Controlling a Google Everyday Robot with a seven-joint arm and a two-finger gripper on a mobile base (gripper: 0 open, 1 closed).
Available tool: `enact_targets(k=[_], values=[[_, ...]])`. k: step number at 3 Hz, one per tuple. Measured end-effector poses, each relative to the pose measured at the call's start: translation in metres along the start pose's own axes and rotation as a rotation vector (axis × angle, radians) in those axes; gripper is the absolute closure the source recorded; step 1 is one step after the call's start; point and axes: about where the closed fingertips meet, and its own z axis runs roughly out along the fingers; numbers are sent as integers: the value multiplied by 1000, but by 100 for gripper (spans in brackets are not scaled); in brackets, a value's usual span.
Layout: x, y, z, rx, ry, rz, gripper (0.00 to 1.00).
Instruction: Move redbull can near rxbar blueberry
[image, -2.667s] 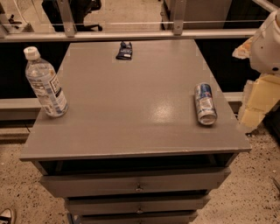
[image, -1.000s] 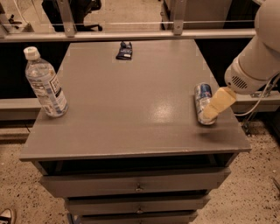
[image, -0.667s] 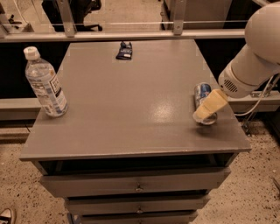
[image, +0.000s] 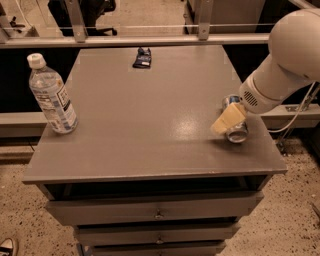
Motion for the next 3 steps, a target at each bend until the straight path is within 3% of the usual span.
enact_targets(k=[2, 3], values=[[-3, 13, 7, -41, -1, 27, 65], [-11, 9, 0, -46, -40, 8, 87]])
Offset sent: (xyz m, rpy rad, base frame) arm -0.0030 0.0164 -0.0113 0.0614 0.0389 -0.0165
